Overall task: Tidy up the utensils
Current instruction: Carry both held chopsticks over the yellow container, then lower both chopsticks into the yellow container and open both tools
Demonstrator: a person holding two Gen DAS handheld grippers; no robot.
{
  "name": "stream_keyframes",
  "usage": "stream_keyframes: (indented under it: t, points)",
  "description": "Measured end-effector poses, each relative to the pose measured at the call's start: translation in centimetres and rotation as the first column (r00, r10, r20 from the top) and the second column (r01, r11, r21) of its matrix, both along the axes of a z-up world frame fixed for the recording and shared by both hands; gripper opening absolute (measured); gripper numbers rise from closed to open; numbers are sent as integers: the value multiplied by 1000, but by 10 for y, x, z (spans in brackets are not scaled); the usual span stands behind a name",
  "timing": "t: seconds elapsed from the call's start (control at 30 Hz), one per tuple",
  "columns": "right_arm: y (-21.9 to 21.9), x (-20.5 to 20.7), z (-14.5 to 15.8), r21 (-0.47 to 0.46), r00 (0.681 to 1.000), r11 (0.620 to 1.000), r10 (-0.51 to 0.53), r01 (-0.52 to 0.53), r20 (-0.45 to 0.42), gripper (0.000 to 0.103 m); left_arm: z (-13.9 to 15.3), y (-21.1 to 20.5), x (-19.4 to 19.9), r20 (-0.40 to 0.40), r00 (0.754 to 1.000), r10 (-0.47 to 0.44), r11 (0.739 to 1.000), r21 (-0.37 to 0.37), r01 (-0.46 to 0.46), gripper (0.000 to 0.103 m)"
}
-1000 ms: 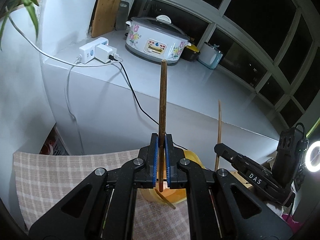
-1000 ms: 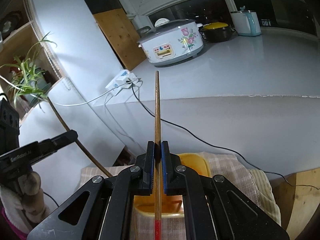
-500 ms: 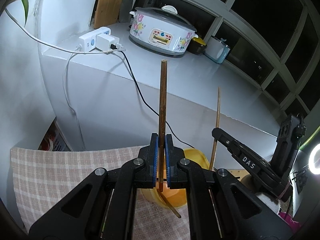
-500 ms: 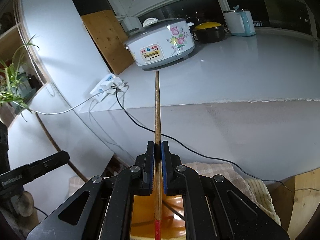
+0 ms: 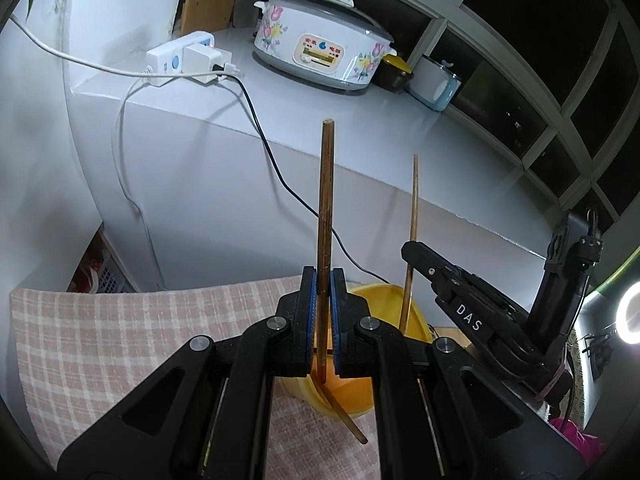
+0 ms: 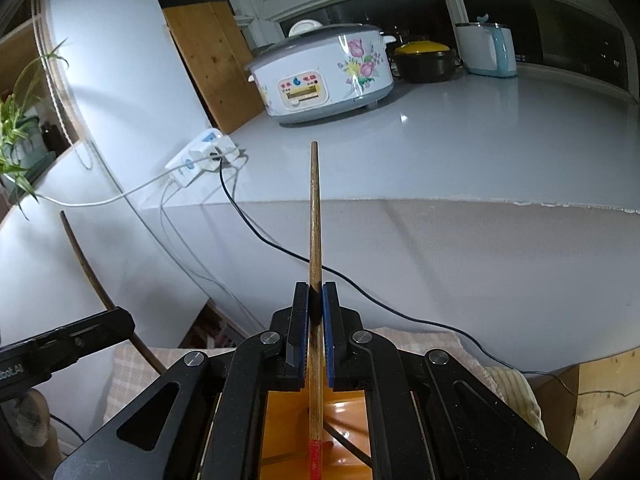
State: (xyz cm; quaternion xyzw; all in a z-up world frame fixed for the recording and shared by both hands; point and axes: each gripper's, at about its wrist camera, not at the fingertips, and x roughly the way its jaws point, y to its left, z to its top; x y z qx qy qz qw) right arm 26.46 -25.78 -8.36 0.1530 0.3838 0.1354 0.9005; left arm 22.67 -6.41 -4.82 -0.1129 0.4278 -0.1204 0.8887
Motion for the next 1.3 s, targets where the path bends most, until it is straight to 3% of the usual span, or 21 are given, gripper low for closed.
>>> stream_keyframes:
  t: [1.3]
  points:
    - [-2,-33,-24,14,985,997,81,-80,-152,5,-27,-8,-1,-80,994,-72,997,-7,72,4]
